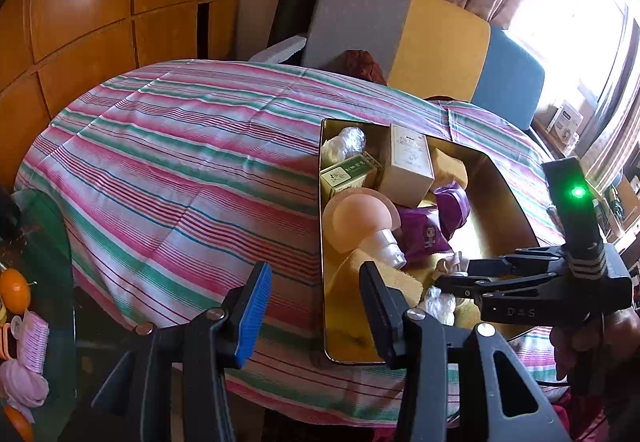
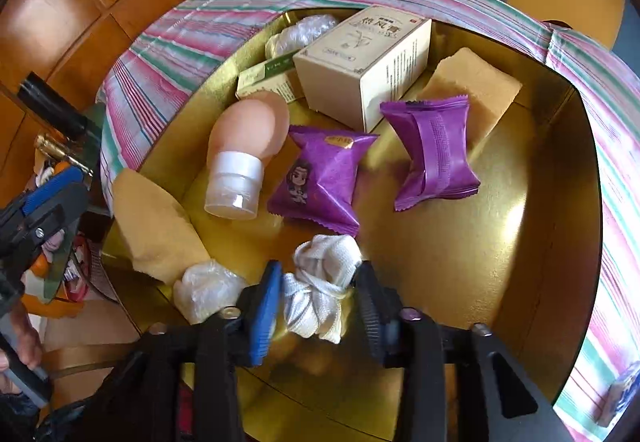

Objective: Organize objects
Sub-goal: 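Carry the white cloth into the tray and open the right gripper, then move both tools back toward the tissue pack and snack packet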

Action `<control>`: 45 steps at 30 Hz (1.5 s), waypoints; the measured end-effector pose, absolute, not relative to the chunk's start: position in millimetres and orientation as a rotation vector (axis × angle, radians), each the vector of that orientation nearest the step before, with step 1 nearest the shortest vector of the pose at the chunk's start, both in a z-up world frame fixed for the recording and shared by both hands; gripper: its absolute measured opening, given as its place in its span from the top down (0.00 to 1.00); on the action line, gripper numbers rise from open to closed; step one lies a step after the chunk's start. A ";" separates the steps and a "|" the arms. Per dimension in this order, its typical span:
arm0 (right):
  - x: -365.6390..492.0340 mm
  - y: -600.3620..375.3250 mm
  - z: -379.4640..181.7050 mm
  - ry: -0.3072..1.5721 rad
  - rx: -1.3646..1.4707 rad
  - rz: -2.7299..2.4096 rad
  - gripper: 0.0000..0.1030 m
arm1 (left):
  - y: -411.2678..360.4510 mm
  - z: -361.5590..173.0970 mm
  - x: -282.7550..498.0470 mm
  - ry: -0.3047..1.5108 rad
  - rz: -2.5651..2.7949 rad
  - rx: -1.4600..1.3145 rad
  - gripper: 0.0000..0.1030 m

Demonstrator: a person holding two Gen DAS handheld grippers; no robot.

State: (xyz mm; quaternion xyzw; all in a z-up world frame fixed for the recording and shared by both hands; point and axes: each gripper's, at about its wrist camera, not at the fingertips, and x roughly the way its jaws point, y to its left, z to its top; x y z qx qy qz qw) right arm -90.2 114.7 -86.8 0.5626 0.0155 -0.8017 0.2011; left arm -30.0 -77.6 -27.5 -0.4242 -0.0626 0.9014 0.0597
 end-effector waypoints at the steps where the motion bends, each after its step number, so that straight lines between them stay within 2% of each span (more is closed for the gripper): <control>1: -89.0 117.4 -84.3 0.021 1.560 -2.244 0.41 | -77.7 -27.4 -30.3 -0.191 2.730 -1.284 0.55; 7: -74.5 149.0 -52.1 -0.100 1.446 -2.312 0.37 | -74.9 -23.7 -30.3 -0.189 2.722 -1.271 0.55; 12: -54.4 188.8 -19.3 -0.203 1.337 -2.442 0.27 | -64.4 -15.4 -32.3 -0.161 2.703 -1.250 0.55; 21: -13.7 325.9 4.2 -0.517 1.333 -2.762 0.19 | -13.1 -2.6 -48.5 -0.091 2.592 -1.232 0.56; 32: 62.9 487.9 -15.0 -1.182 1.284 -3.081 0.14 | 127.4 16.3 -50.3 0.175 2.302 -1.091 0.55; 34: 74.4 502.9 -12.7 -1.326 1.146 -3.050 0.14 | 159.4 15.6 -49.5 0.223 2.242 -1.073 0.54; 35: 78.3 506.0 -10.4 -1.342 1.094 -3.061 0.14 | 179.8 13.7 -48.4 0.260 2.200 -1.067 0.52; 37: 84.4 506.8 -7.7 -1.369 1.018 -3.064 0.14 | 215.2 8.3 -45.7 0.323 2.130 -1.054 0.40; 39: 90.8 505.4 -3.9 -1.375 0.925 -3.056 0.14 | 254.1 -0.9 -42.7 0.379 2.050 -1.052 0.34; 45: 100.9 514.7 -8.6 -1.497 0.802 -3.000 0.11 | 341.6 -33.4 -38.3 0.484 1.895 -1.081 0.34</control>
